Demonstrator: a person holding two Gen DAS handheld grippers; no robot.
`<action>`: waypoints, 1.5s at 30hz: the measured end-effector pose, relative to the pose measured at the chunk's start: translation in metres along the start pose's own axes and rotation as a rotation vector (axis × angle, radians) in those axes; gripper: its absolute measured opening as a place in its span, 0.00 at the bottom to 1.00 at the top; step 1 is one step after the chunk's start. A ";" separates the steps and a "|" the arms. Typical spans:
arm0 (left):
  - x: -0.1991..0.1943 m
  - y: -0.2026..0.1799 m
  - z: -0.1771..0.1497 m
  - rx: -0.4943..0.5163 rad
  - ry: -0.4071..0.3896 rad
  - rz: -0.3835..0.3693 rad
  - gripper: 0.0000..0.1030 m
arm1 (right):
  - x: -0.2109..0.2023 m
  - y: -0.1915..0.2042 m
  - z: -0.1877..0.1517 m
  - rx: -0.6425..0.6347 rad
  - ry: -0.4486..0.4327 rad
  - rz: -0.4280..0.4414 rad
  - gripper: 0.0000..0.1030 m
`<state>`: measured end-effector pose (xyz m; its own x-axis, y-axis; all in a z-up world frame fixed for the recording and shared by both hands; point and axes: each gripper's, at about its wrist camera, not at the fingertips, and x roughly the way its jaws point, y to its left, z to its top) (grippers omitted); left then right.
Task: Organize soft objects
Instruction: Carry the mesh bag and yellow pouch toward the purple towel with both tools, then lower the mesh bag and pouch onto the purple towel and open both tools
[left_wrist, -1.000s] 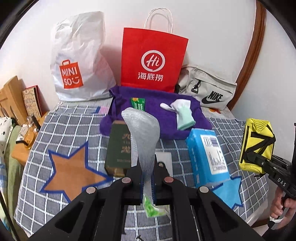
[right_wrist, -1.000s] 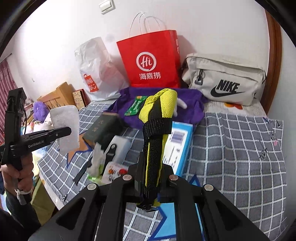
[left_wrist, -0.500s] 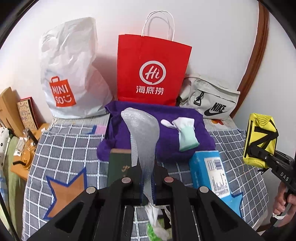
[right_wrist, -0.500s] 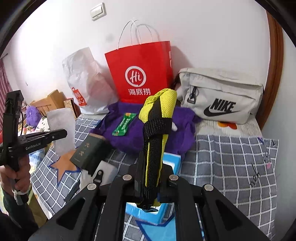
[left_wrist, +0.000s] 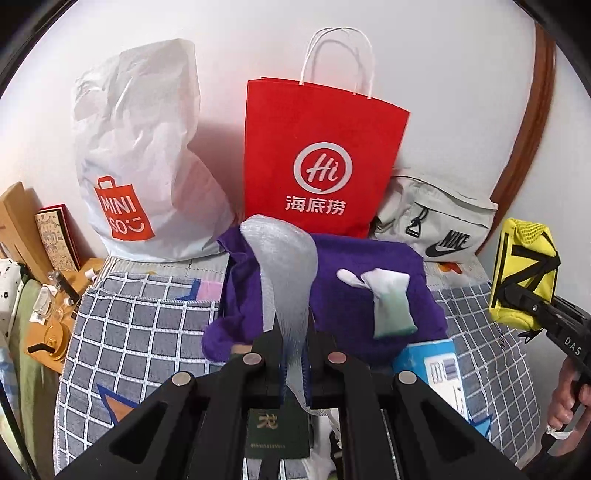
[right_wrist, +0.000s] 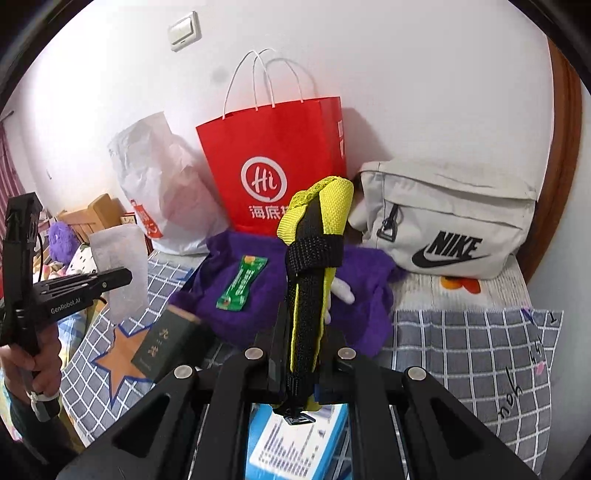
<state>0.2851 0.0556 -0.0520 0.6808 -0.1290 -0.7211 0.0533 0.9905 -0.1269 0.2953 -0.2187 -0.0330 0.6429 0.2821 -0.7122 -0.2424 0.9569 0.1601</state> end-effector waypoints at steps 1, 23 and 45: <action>0.002 0.001 0.002 -0.001 0.001 -0.002 0.07 | 0.002 -0.001 0.003 0.001 -0.002 -0.002 0.09; 0.075 0.024 0.038 -0.043 0.078 0.033 0.07 | 0.112 -0.032 0.037 0.015 0.085 -0.058 0.09; 0.183 0.020 0.034 0.001 0.260 -0.026 0.07 | 0.195 -0.053 0.011 -0.031 0.319 -0.061 0.09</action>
<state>0.4356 0.0539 -0.1638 0.4685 -0.1618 -0.8685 0.0692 0.9868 -0.1465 0.4417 -0.2133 -0.1731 0.3979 0.1837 -0.8989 -0.2361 0.9673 0.0931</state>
